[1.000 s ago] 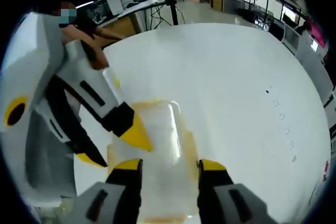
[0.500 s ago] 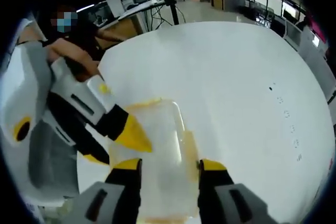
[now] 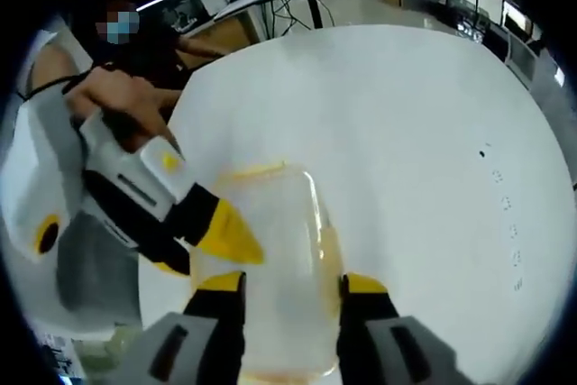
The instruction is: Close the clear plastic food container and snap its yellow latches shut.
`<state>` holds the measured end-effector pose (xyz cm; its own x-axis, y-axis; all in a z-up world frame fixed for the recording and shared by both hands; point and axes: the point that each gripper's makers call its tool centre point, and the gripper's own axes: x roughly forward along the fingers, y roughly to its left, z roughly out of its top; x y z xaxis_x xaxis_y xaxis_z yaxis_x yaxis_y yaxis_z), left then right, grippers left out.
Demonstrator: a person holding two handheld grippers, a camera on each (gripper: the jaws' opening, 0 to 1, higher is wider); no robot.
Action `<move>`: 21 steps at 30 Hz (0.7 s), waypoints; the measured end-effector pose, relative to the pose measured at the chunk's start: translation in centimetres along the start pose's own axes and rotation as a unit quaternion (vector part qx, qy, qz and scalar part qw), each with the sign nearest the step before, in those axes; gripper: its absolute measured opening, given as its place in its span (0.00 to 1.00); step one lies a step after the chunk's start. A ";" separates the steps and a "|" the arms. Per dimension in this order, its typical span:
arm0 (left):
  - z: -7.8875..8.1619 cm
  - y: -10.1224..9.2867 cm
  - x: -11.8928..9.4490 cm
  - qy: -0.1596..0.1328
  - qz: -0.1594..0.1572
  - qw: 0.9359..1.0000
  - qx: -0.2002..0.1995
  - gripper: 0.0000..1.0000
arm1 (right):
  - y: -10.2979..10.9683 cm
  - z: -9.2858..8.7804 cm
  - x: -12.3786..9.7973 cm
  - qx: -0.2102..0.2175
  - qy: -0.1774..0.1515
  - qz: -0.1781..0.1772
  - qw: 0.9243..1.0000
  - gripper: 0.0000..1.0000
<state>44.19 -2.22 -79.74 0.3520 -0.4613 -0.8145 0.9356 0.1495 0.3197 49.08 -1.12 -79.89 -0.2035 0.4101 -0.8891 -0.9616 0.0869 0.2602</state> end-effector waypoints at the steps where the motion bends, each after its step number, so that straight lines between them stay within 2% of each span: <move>1: -0.1 -0.1 0.1 0.002 0.005 1.000 0.003 0.38 | 0.0 0.0 0.1 -0.002 0.003 0.001 1.000 0.37; 2: 0.3 -0.2 0.4 -0.007 0.002 1.000 0.020 0.37 | 0.1 -0.1 0.0 0.000 0.006 0.004 1.000 0.36; 3: 0.1 -0.1 0.3 0.000 0.005 1.000 0.002 0.36 | 0.6 -0.6 0.0 -0.001 0.022 0.019 1.000 0.35; 4: 0.1 0.1 0.2 0.003 0.007 1.000 -0.002 0.36 | 0.2 -0.1 0.1 -0.001 0.009 0.013 1.000 0.35; 8: -0.1 0.1 0.0 -0.009 0.004 1.000 -0.001 0.36 | 0.1 -0.1 0.0 0.001 0.019 0.024 1.000 0.33; 21: 0.0 0.1 0.0 -0.001 0.010 1.000 0.005 0.37 | 0.0 -0.1 -0.1 0.006 0.019 0.019 1.000 0.35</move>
<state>44.31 -2.17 -79.73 0.3714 -0.4605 -0.8062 0.9278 0.1509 0.3412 49.05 -1.26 -79.85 -0.2463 0.3777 -0.8926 -0.9511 0.0832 0.2976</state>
